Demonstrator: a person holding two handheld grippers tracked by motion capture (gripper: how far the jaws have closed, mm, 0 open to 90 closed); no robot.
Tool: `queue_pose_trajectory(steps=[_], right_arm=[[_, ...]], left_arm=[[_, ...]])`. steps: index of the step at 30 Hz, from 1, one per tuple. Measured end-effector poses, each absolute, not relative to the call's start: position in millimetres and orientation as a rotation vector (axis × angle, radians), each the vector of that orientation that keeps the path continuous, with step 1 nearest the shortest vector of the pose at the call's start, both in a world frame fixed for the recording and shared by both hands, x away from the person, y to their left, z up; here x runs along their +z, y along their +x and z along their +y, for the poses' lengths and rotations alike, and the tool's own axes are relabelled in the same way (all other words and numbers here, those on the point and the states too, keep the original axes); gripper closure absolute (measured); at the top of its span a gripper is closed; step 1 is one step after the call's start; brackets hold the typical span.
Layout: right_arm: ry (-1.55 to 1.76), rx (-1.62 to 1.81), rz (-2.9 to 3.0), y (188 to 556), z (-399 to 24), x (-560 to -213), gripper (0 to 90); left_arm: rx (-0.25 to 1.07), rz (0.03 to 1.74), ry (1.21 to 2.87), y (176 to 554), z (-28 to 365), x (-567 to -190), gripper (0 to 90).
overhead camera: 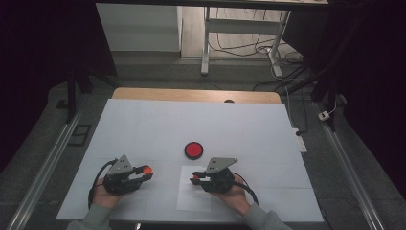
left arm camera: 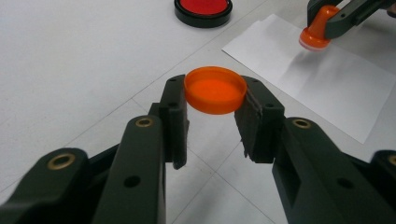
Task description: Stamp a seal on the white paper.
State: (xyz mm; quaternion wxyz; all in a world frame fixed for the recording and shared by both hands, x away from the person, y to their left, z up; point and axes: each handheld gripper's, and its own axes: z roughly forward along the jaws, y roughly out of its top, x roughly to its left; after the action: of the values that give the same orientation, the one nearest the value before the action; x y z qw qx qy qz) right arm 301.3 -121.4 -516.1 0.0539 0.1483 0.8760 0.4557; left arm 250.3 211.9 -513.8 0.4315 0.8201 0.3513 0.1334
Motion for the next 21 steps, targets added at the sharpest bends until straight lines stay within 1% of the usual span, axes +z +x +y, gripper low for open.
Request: queue_pose_trajectory(steps=[21], right_arm=[[0.439,1.31,2.677,301.9,-118.0,-524.9,71.8]], left_arm=[[0.33,0.876,2.044,250.7,212.3,-513.8,65.0]])
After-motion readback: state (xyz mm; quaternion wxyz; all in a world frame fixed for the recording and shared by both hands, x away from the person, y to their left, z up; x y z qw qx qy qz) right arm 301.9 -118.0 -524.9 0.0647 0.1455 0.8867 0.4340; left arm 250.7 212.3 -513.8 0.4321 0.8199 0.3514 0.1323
